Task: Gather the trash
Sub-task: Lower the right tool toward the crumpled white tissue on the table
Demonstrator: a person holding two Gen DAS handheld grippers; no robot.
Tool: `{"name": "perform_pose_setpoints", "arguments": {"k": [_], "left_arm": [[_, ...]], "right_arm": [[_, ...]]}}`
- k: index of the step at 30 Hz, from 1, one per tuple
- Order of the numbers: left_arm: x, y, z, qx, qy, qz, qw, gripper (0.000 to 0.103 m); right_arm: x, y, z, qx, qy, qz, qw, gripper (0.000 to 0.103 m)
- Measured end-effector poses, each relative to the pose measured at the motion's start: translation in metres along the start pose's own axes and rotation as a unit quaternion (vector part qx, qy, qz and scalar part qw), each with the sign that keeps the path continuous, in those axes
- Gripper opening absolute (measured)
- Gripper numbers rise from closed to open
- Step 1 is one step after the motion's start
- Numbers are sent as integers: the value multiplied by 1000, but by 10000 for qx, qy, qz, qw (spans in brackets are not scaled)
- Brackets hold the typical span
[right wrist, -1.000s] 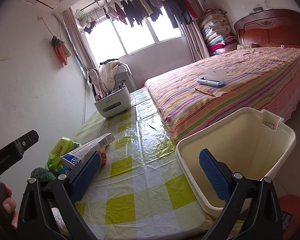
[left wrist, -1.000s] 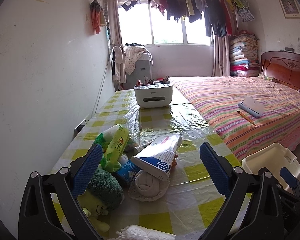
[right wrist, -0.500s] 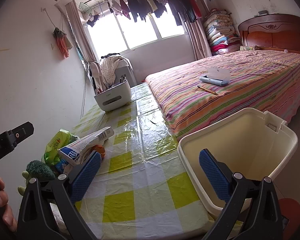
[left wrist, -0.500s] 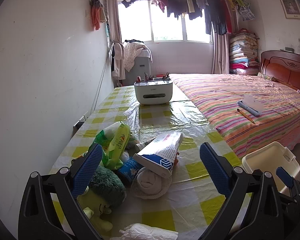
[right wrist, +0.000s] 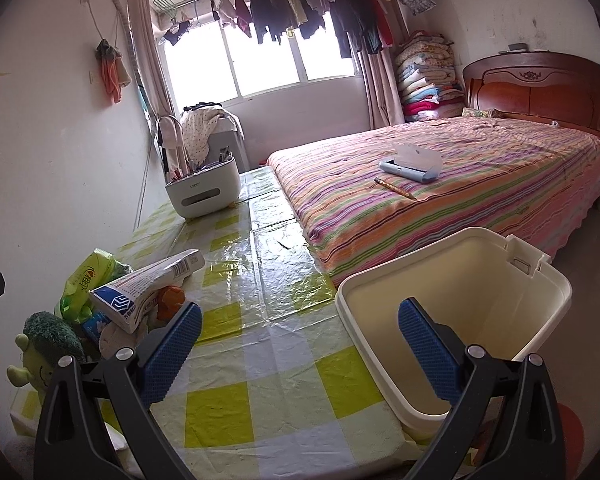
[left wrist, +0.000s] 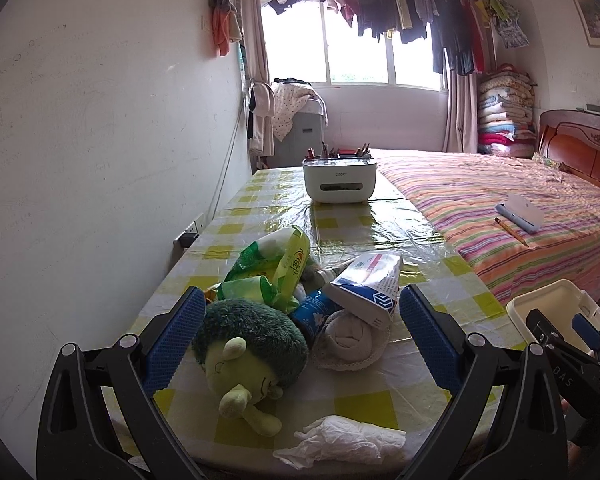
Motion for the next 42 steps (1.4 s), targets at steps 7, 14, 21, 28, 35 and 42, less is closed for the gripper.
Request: {"name": "perform_pose_setpoints", "arguments": {"k": [7,14,21,28,35,42], "left_arm": [[7,30,-18,-125,28,-258,9996,96],[21,43,-29,-155,171,-375,9990,96],[30,50,-33,-60,302,-514,9982,96],[32,40,-33,-52,329,-411,9986,96],[32,27,-33,22,322,-307,9990,96],[29,23,-37,77,307,-298,9991,96]], "right_arm": [[1,4,-2,92,-18,-97,9999,96],[2,11,-10,52,-91,-195,9998,96],[1,11,-6,57,-113,-200,9997,96],[1,16,-10,19,-203,-281,9994,96],[0,12,-9,-37,-186,-142,9997,96],[0,12,-10,-18,-217,-169,9996,96]]}}
Point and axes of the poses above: each gripper's, at about its wrist camera, not at the fingertips, and z roughly the way its jaws point, y to its left, x to its underside, the point moved 10 cm from there along z, roughly the way its jaws point, and after that the axes turned 3 degrees about x, right-handed, at the moved point
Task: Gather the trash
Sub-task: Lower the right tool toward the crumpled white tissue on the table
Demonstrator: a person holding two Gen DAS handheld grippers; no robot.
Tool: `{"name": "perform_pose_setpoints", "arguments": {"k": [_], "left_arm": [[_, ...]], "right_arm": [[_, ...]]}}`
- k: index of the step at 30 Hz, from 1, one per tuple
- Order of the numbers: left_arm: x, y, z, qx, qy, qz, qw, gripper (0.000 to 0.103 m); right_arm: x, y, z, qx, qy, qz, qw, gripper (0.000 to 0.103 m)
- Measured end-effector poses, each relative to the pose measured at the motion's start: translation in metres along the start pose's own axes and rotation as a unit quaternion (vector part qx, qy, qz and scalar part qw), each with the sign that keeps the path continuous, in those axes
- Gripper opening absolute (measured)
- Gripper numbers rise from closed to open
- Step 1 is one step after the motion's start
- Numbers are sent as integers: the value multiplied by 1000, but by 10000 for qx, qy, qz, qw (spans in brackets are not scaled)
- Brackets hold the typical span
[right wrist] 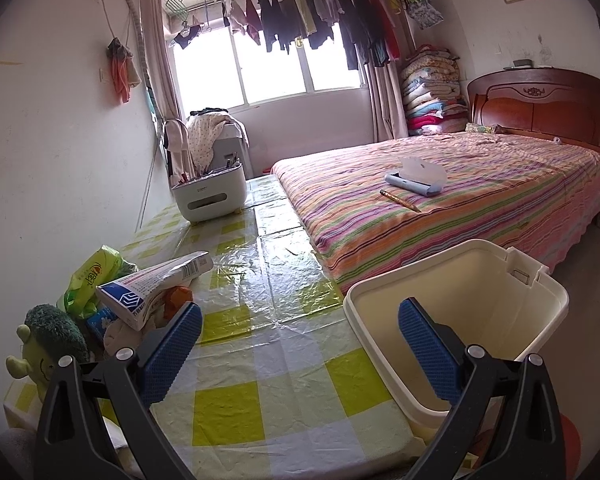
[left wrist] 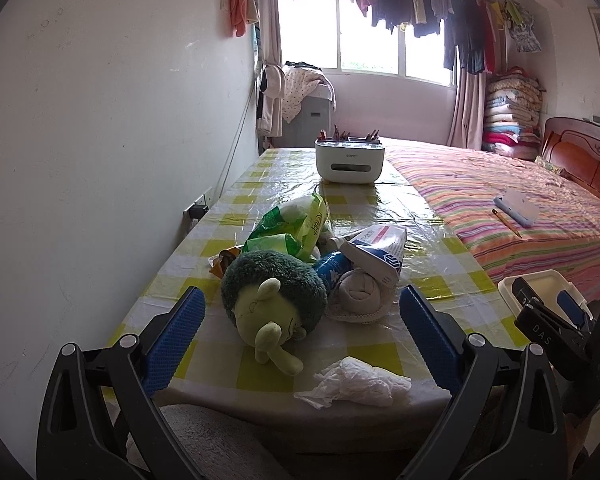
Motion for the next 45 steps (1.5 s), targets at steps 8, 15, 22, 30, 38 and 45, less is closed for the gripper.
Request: {"name": "perform_pose_setpoints", "arguments": {"k": [8,15,22,30,38,45], "left_arm": [[3,3,2,-55,34,24,10000,96],[5,17,1,-162,70,-65,9998,96],[9,33,3,-220,128,-223,9994,96],[15,58,2,-435,199,-413,9980,96],[19,72,2,-431,290,-582,9970,96],[20,73,9,-445,361,-580,9967,96]], "right_arm": [[-1,2,-2,-49,-45,-43,10000,96],[-2,5,-3,-201,-74,-28,9998,96],[-2,17,-9,-492,-148,-158,9986,96],[1,40,-18,-1172,-210,-369,9922,96],[17,84,-30,-1796,-169,-1054,9779,96],[21,91,-31,-1763,-170,-1211,9767,96]]}}
Point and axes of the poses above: each gripper's, at about its wrist camera, not at the fingertips, and z roughly the way its jaws point, y to its left, x to its underside, the point moved 10 cm from there along z, roughly the way its jaws point, and after that the axes turned 3 degrees about x, right-handed, at the moved point
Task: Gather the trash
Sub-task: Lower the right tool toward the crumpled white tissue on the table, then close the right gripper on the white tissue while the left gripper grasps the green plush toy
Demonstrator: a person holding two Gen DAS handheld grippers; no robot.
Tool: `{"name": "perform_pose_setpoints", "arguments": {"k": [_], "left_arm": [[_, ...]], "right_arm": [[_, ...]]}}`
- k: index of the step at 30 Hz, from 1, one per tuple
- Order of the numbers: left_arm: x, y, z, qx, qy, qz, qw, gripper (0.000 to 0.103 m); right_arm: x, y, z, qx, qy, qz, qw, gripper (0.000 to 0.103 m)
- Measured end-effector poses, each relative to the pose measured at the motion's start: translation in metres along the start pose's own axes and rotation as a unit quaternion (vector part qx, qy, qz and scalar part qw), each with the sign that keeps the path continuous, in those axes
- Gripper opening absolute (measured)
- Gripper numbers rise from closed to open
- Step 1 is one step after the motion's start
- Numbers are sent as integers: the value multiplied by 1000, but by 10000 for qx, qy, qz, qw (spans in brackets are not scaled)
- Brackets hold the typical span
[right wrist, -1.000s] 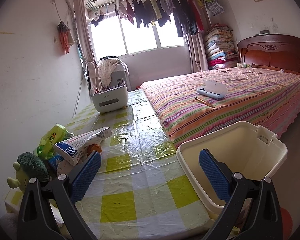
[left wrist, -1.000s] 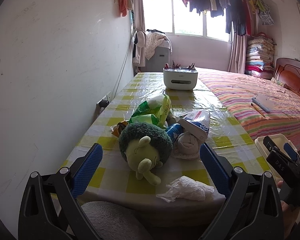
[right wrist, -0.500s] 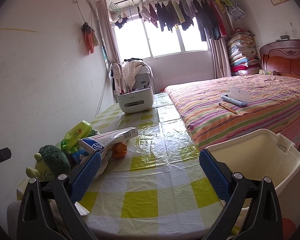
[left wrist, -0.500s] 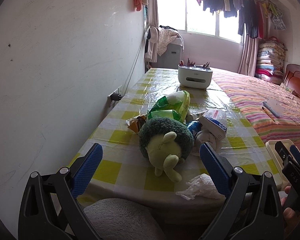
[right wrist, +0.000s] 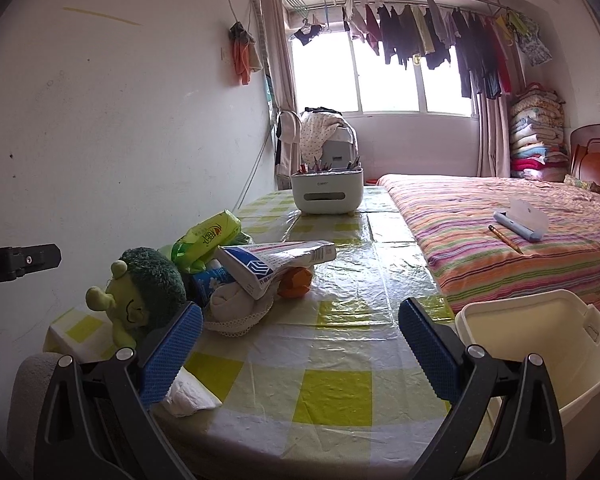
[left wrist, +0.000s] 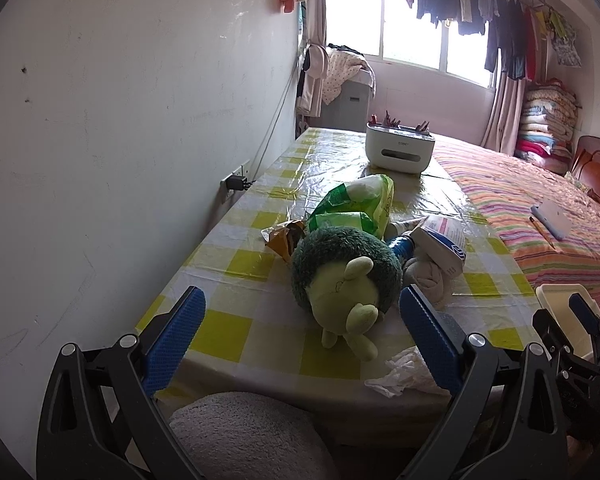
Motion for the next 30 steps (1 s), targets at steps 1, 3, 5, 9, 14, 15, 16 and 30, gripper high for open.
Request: {"name": "perform_pose_setpoints", "arguments": {"k": [1,3,5,9,14,15,16,30], "left_arm": [[-1,0,0,-28,12,13,10000,96],[-2,2,-1,-74,-17,3,10000,96],[-4,4,-3,-96,-44,-39,9999,96],[-6,11,-6,-103,-49,-123,9999,96],[-6,19,-3,-197,-56,-156,9997,96],[-6,21,-3,-205,-60,-174,9996,96],[-6,22,-3,-213,-64,-195,9996,96],[-5,30,-2,-207,-49,-294,9993,96]], "right_arm": [[1,0,0,-39,12,-7,10000,96],[2,4,0,-144,40,-64,9999,96],[3,11,0,-369,72,-114,9992,96],[7,31,-4,-497,59,-502,9975,96],[35,89,-2,-1601,556,-1275,9772,96],[42,98,-1,-1705,675,-1433,9725,95],[47,105,1,-1797,774,-1564,9681,95],[75,135,34,-2402,1668,-2107,9328,63]]}}
Point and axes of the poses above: each gripper's, at about its wrist camera, not at the fingertips, and z roughly the way its jaws point, y to its left, x to its underside, the point moved 10 cm from there along z, roughly the way its jaws point, and after that the axes turned 3 degrees about x, right-handed, at the moved point
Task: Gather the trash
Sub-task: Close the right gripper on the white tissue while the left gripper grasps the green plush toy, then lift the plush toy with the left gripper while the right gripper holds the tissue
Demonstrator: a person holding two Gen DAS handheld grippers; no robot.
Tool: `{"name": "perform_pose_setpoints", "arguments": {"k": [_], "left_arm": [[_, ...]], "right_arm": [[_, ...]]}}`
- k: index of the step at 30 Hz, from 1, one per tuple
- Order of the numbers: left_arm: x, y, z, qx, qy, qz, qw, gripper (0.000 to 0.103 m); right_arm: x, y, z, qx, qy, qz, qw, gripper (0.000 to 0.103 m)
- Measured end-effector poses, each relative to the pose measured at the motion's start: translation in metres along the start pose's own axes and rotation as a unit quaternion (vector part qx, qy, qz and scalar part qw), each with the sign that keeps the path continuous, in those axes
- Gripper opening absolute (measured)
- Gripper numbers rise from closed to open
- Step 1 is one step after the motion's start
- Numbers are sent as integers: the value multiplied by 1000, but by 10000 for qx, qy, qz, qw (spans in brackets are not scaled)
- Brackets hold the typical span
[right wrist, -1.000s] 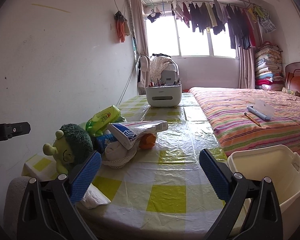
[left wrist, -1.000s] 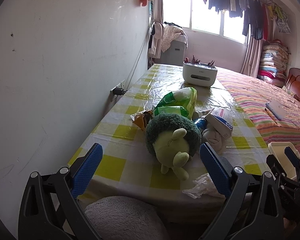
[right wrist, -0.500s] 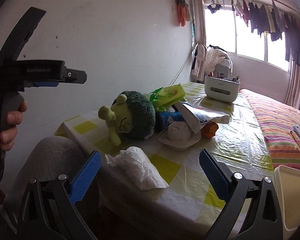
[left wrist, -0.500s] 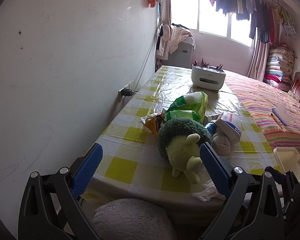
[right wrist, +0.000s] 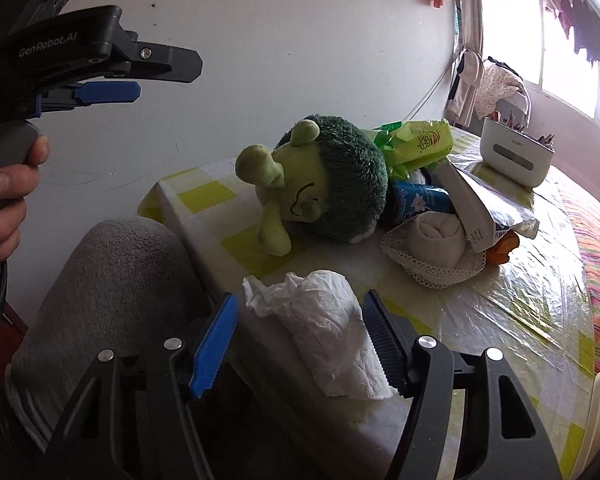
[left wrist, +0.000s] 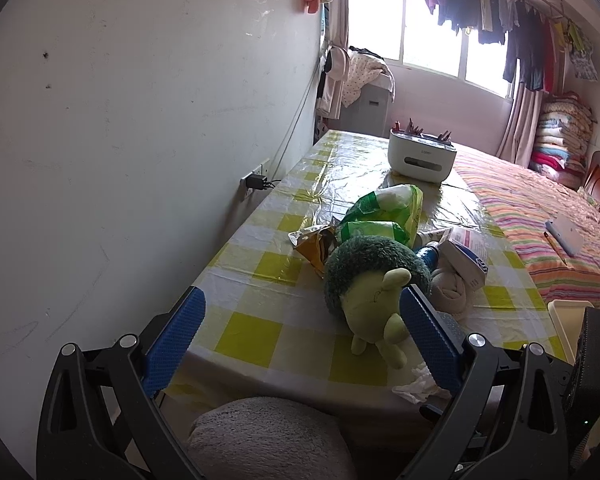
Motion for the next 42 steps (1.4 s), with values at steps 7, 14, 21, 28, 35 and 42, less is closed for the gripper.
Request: {"name": "perform_pose_setpoints", "arguments": {"k": [7,14,21,28,35,42], "left_arm": [[0,0,5,18,73,-56,10000,96],[-1,-9,14,31,151,47,9999,96],[-8,-26,38,42,317,167,9993,96],[1,-51,82,-25,900,638,9939,96],[16,-62,118,304,1348,453,9894,96],[24,-74,140,788,1729,-37,9818,97]], "right_arm": [[5,-10,17,-80,324,71,9994,35],[0,-29,8,-85,85,590,9982,22],[-13,-74,-28,136,-698,1584,9848,22],[-14,-95,-52,275,-1067,1962,9744,22],[-9,-99,-63,271,-1145,2091,9708,22],[-6,-106,-66,293,-1177,2268,9664,22]]}}
Point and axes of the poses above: each gripper's, at about its wrist camera, not at the fingertips, and z roughly the way its jaws point, y to its left, x to its underside, the point moved 10 cm from there along z, roughly the way its jaws point, and after that the axes turned 3 degrees about x, right-handed, at the moved point
